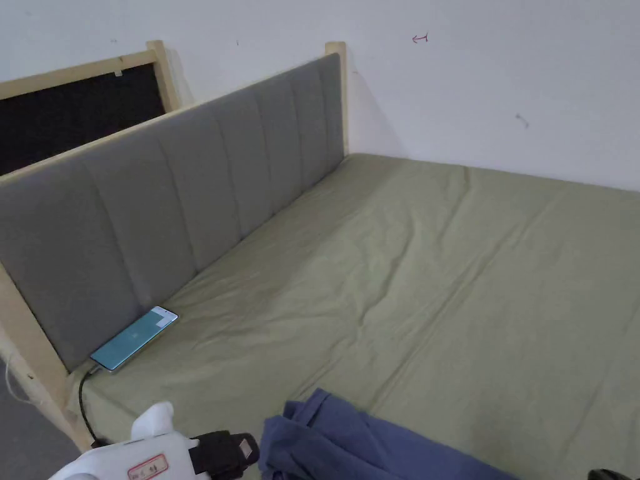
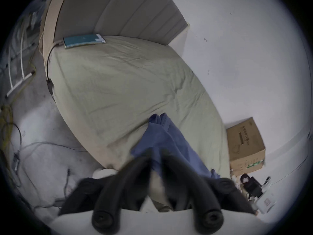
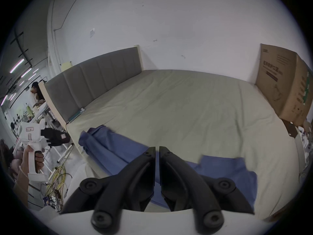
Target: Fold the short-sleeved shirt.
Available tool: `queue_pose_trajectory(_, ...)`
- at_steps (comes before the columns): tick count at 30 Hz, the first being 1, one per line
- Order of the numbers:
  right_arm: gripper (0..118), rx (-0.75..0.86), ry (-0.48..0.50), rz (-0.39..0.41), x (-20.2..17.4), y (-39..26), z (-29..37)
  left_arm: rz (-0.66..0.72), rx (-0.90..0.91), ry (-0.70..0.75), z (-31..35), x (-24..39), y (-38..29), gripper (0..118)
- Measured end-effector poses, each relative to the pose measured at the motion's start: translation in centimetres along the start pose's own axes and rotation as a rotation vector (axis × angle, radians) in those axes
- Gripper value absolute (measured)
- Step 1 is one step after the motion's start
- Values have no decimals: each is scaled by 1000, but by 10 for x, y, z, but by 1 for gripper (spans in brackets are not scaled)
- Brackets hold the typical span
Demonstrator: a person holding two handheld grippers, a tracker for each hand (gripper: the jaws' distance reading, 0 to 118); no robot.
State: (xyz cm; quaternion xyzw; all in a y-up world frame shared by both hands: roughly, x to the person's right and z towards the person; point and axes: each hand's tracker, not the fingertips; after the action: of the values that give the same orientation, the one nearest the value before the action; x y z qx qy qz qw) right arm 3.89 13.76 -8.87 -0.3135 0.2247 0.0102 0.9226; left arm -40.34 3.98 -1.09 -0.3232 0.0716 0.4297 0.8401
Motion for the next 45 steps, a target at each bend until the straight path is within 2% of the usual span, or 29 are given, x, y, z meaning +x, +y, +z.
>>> queue_pose_trajectory(1,6,13,7,17,-8,-1,-2,-2,-20,-1,-5,-2,3,52)
queue_pose_trajectory(2,6,20,14,31,-16,-1,-5,-9,-69,-23,-13,-1,1,98)
queue_pose_trajectory(3,6,17,23,33,-23,-1,-9,-19,-115,-23,-21,-1,2,115)
queue_pose_trajectory(4,6,10,31,35,-16,-5,-14,-20,-104,-33,-26,-2,2,118)
queue_pose_trajectory(7,6,-10,27,49,-27,-8,-22,22,-100,-34,-48,-9,4,116)
queue_pose_trajectory(9,6,-19,20,94,-37,-12,-24,125,-117,-20,-65,-20,7,116)
queue_pose_trajectory(12,6,-26,19,151,-42,-20,-26,278,-132,-83,-85,-36,7,116)
queue_pose_trajectory(14,6,-41,25,150,-39,-23,-28,353,-129,-138,-96,-45,4,116)
queue_pose_trajectory(16,6,-65,29,115,-36,-27,-32,392,-101,-195,-96,-47,2,116)
queue_pose_trajectory(17,6,-85,33,93,-33,-29,-35,397,-110,-192,-99,-49,1,110)
queue_pose_trajectory(18,6,-97,23,71,-29,-31,-37,415,-115,-208,-102,-51,0,98)
queue_pose_trajectory(19,6,-109,21,59,-25,-32,-38,423,-129,-213,-103,-50,0,72)
queue_pose_trajectory(21,6,-126,13,34,-21,-36,-40,391,-153,-130,-113,-50,-6,43)
queue_pose_trajectory(22,6,-129,11,26,-18,-38,-41,376,-177,-83,-121,-50,-10,16)
queue_pose_trajectory(23,6,-141,5,15,-14,-39,-42,413,-168,-57,-126,-52,-18,13)
queue_pose_trajectory(24,6,-147,-1,5,-13,-39,-40,503,-102,-155,-121,-53,-20,13)
queue_pose_trajectory(25,6,-153,-6,-4,-10,-39,-38,538,-120,-171,-117,-52,-17,13)
queue_pose_trajectory(28,6,-143,-8,-43,4,-40,-27,396,-144,-93,-104,-38,-3,13)
queue_pose_trajectory(31,6,-128,-44,-97,22,-44,-15,178,-128,-37,-88,2,10,13)
queue_pose_trajectory(33,6,-130,-49,-188,38,-46,-2,20,-127,-46,-78,40,16,13)
queue_pose_trajectory(35,6,-92,-58,-240,51,-50,14,-137,-118,-41,-72,81,19,13)
queue_pose_trajectory(37,6,-75,-80,-237,61,-54,30,-303,-100,-23,-69,130,13,13)
queue_pose_trajectory(41,6,-41,-178,-220,77,-65,55,-608,-190,-90,-73,225,-29,13)
queue_pose_trajectory(43,6,-32,-211,-247,86,-73,65,-727,-239,-132,-78,256,-64,13)
queue_pose_trajectory(45,6,-31,-227,-318,97,-81,72,-777,-311,-189,-95,275,-104,13)
